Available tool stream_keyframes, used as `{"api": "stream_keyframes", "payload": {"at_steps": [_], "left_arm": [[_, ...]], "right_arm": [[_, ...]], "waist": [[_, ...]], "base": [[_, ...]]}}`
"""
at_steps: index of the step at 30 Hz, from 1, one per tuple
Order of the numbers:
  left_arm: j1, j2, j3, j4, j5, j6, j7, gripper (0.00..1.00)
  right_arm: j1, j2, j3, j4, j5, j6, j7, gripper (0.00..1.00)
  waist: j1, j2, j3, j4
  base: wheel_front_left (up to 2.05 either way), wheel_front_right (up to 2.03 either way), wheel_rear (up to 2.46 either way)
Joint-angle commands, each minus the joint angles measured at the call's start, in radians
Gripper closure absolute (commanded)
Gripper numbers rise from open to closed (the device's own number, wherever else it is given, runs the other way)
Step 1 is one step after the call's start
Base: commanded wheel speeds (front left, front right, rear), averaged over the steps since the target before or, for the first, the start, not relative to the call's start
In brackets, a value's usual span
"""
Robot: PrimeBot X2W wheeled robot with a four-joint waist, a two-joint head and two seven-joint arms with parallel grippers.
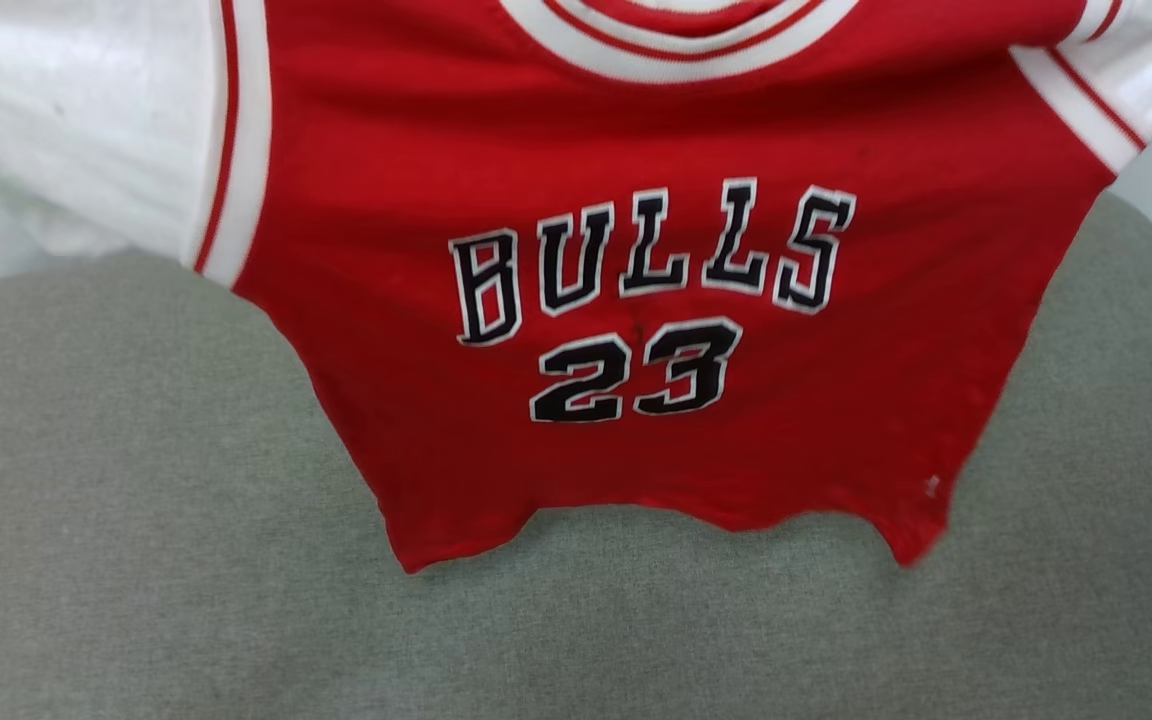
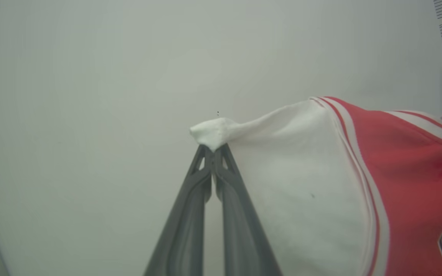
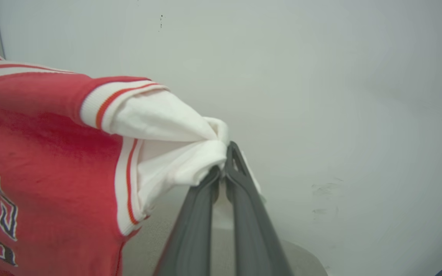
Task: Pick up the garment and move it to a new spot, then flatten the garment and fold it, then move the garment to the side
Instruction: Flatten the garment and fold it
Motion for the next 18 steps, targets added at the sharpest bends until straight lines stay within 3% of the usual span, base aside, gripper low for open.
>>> {"api": "stream_keyframes", "payload": {"at_steps": [1,10,18], "left_arm": [[-0.026,0.002,0.006,-0.004,0.002,0.009,0.001,1.0],[-0.325,0.017,-0.064,0.083,-0.002,-0.013,0.025,1.0],[-0.753,-0.042,-0.207,0.273,0.047,-0.088,0.015,1.0]], "right_arm": [[-0.024,0.005,-0.006,-0.002,0.002,-0.001,0.003,1.0],[-0.241,0.009,-0.012,0.087,-0.02,-0.001,-0.017,1.0],[-0.546,0.028,-0.026,0.236,-0.055,-0.001,-0.037,1.0]], "waist": [[0.0,0.0,0.019,-0.004],[0.0,0.0,0.209,-0.01],[0.0,0.0,0.442,0.019]], "base": [[0.0,0.0,0.0],[0.0,0.0,0.0],[0.0,0.0,0.0]]}}
